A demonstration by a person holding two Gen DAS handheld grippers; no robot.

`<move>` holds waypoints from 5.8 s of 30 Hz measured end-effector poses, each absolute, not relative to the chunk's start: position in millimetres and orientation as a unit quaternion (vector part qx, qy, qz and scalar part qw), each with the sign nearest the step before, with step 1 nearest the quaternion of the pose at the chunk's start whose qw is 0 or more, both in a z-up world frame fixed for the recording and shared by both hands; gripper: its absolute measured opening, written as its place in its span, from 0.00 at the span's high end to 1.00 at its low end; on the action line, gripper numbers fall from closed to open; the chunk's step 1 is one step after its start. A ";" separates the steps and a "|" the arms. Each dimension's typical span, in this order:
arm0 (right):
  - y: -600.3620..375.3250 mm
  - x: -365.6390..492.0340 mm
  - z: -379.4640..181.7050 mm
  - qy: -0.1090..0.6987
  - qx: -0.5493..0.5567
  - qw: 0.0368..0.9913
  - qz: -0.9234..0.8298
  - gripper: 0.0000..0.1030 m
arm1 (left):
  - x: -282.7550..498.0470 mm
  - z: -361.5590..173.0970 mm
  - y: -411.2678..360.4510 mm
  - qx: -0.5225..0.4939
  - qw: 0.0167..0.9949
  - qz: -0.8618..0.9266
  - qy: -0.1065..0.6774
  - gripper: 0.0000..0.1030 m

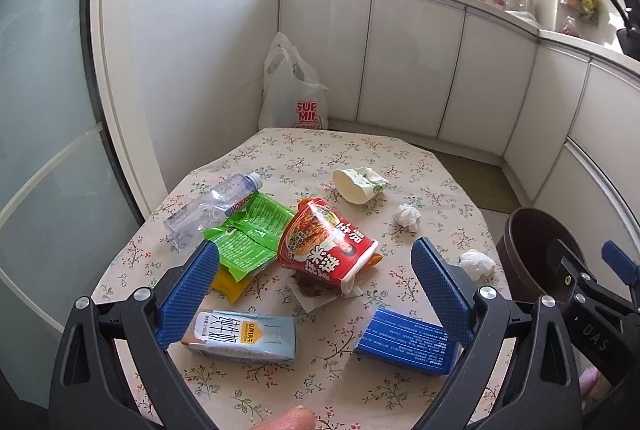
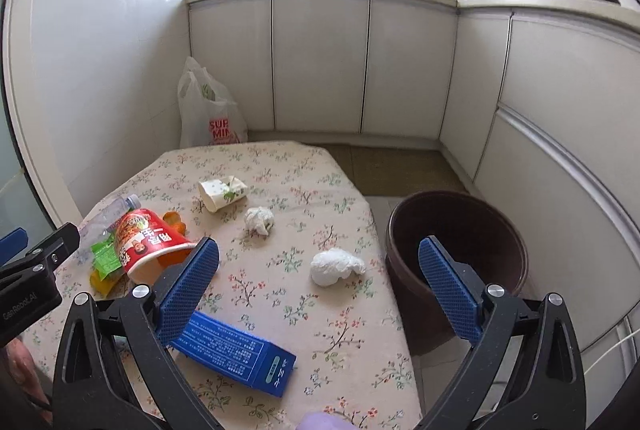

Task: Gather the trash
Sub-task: 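Lower the left tool onto the green snack wrapper and close it, then lift the green wrapper with the left tool while the right tool approaches the red noodle cup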

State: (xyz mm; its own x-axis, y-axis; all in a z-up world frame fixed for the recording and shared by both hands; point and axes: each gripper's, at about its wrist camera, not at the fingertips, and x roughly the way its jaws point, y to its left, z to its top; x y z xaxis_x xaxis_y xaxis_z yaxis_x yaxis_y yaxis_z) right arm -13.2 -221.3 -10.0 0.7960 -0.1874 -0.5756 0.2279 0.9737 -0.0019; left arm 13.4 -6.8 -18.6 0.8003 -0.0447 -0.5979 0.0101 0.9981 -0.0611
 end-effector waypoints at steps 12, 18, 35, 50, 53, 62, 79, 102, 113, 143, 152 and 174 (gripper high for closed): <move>-273.0 38.9 -5.1 0.424 0.231 0.874 -0.054 0.07 | 87.0 -37.7 57.5 -0.155 0.866 -0.034 0.474 0.09; -279.1 65.6 7.5 0.408 0.262 0.875 -0.013 0.07 | 108.4 19.9 59.5 -0.173 0.890 -0.090 0.413 0.06; -297.2 80.7 -56.4 0.472 0.328 0.818 -0.017 0.07 | 164.4 -143.8 160.2 -0.408 0.693 0.020 0.594 0.08; -292.7 86.1 -76.4 0.497 0.327 0.804 0.003 0.07 | 209.8 -169.4 135.7 -0.341 0.721 0.037 0.602 0.43; -281.7 88.1 -77.4 0.504 0.317 0.803 0.017 0.07 | 209.7 -166.4 124.7 -0.333 0.718 0.010 0.611 0.77; -260.4 88.5 -60.5 0.480 0.268 0.835 0.037 0.07 | 187.1 -117.0 107.6 -0.320 0.762 -0.058 0.560 0.96; -69.1 80.7 -40.9 0.372 -0.183 0.909 0.050 0.07 | 156.4 -41.6 121.9 -0.209 0.829 -0.081 0.513 0.90; -156.8 80.5 -45.1 0.416 -0.091 0.905 -0.001 0.07 | 233.5 -165.4 113.5 -0.202 0.776 -0.010 0.598 0.23; -174.2 81.3 -46.1 0.426 -0.072 0.902 -0.012 0.07 | 230.4 -148.2 69.7 -0.128 0.800 -0.033 0.585 0.93; -187.0 81.6 -54.2 0.440 -0.061 0.896 -0.015 0.07 | 244.4 -167.3 23.0 -0.297 0.720 -0.166 0.605 0.69; -177.0 83.4 -52.3 0.431 -0.053 0.901 0.009 0.07 | 231.0 -110.6 16.0 -0.211 0.805 -0.149 0.534 0.93; -37.2 145.4 -91.1 0.463 -0.197 0.859 -0.088 0.07 | 144.4 19.0 95.3 -0.161 0.914 -0.113 0.355 0.94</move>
State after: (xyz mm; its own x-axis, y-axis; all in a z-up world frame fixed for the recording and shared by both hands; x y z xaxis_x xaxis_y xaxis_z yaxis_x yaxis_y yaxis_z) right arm 145.4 -37.2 -91.1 0.5553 -0.3340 -0.7617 -0.0318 0.9066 -0.4207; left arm 144.4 95.3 19.0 0.7228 -0.3203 -0.6124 0.0912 0.9225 -0.3750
